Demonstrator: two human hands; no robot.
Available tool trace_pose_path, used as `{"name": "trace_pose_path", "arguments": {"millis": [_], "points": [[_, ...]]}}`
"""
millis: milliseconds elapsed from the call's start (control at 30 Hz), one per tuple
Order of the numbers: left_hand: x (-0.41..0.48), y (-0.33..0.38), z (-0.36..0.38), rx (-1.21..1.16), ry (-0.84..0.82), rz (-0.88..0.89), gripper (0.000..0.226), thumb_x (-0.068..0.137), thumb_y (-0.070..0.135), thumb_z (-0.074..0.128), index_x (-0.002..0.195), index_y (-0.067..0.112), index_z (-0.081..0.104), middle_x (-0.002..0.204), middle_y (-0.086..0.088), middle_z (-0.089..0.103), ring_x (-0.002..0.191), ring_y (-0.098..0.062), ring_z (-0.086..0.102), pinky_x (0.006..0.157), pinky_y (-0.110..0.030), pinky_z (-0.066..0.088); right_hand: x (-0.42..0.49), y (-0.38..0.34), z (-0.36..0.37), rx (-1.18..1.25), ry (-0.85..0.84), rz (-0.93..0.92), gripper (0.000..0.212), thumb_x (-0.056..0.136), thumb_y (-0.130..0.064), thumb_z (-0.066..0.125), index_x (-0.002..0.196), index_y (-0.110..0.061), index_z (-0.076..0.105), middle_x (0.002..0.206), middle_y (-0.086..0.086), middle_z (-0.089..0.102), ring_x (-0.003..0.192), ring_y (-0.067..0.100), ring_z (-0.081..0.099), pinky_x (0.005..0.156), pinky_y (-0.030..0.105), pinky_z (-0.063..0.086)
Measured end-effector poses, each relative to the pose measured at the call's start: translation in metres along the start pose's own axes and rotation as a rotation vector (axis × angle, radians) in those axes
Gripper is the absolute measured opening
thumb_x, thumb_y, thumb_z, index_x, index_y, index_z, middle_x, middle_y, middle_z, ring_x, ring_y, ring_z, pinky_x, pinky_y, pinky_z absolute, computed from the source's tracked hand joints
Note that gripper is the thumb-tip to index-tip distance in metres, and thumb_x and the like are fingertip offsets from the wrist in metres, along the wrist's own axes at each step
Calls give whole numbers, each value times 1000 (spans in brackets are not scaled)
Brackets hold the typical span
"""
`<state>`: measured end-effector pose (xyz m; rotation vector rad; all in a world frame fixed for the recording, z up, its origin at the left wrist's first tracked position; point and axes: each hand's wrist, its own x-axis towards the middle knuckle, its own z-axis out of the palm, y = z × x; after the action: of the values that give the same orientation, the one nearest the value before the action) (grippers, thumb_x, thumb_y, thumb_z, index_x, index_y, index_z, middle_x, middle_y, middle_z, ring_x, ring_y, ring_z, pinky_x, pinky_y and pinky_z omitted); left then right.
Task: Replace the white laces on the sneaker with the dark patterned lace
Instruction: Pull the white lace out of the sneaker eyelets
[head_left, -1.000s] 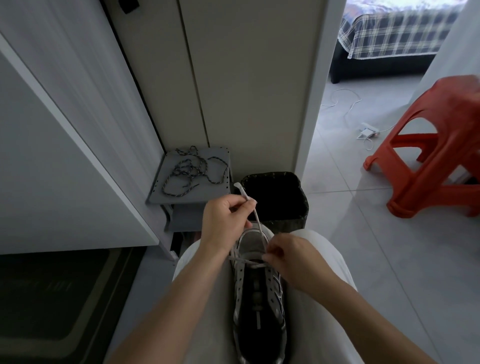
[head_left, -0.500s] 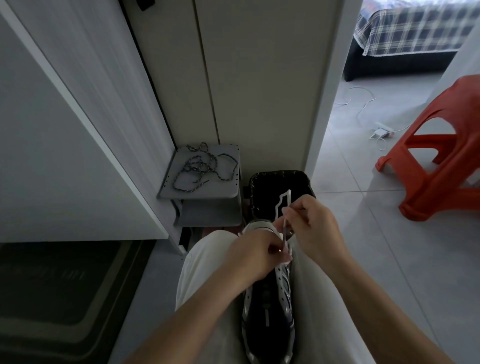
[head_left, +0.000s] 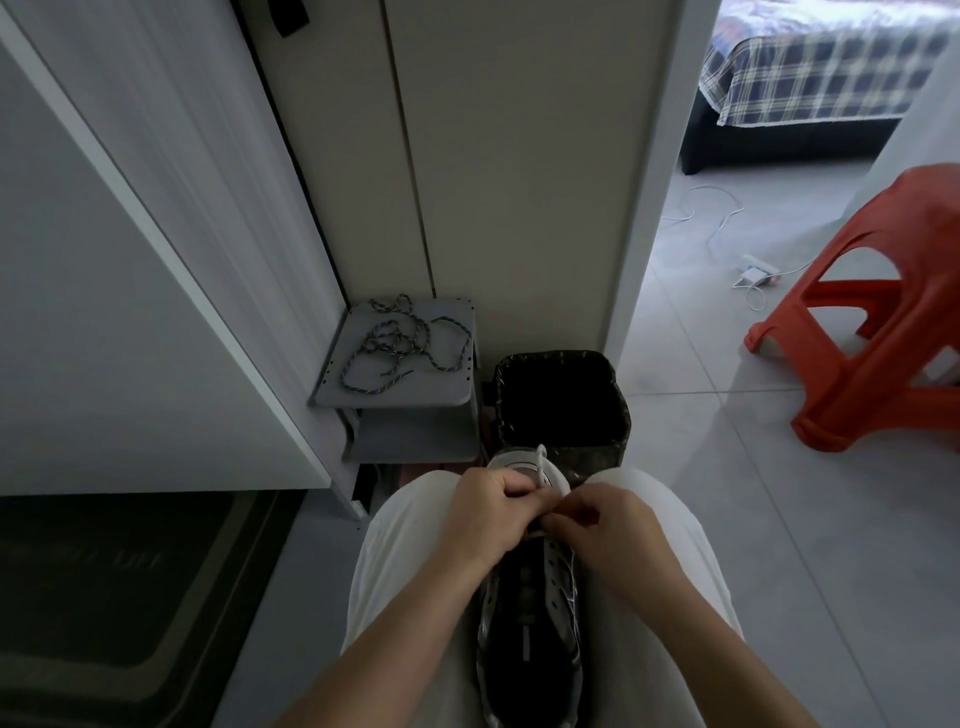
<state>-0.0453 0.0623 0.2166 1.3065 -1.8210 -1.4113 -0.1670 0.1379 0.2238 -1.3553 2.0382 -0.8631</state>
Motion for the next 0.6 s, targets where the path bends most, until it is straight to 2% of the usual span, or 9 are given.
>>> {"name": "trace_pose_path", "arguments": {"millis": [133,233,267,333,400,433,500,567,600], "points": [[-4,-1,2,-58,9,14,13,78,25,75,69,16,75,58,0,66,54,-9,58,59,-26,49,-1,0,5,-123,36,-70,13,84,-28,62,74,-19,60,65,-5,59,61,14,55,57,28,41],[-7,-1,-5,-20,-21,127,10,81,22,73,71,20,73,64,4,68,60,-6,62,60,-21,50,-6,5,13,-270,64,-97,18,90,-28,53,78,-15,54,70,-4,58,63,15,53,56,26,35],[-8,-1,-11,-4,16,165,9,82,22,72,72,23,72,65,8,68,60,-2,61,59,-17,48,-7,7,12,-226,115,-75,18,91,-27,51,78,-16,55,69,-5,61,61,12,55,56,22,35],[-10,-4,-26,73,147,172,10,84,29,68,74,28,67,64,12,64,59,3,57,57,-10,43,-7,7,5,103,222,51,17,93,-22,45,79,-18,53,64,-5,68,59,4,62,58,17,40],[-13,-9,-37,260,179,81,23,87,42,59,70,28,58,59,10,59,53,3,54,52,-9,40,0,5,-3,453,205,152,14,97,-17,42,85,-14,49,64,-2,71,60,12,68,63,31,52],[-16,-13,-39,362,132,17,33,89,48,55,65,26,52,55,9,54,47,2,51,48,-10,38,2,4,-7,457,195,153,13,97,-16,44,86,-13,50,63,-1,71,59,14,69,63,33,53],[-22,-17,-36,460,39,-40,43,90,50,51,58,22,43,49,9,43,40,1,43,44,-10,34,5,4,-12,324,179,122,15,94,-23,52,81,-16,55,60,-4,69,56,8,65,59,22,48],[-23,-19,-31,452,65,0,36,90,41,55,62,20,49,51,9,44,42,0,42,46,-9,34,3,0,-15,143,133,78,22,89,-35,58,73,-21,60,57,-4,64,53,2,58,49,10,40],[-24,-19,-29,443,94,23,30,91,37,56,68,17,54,53,9,46,44,-1,43,47,-9,35,0,-1,-15,47,115,38,24,87,-40,59,70,-22,61,57,-5,61,56,-2,55,50,7,39]]}}
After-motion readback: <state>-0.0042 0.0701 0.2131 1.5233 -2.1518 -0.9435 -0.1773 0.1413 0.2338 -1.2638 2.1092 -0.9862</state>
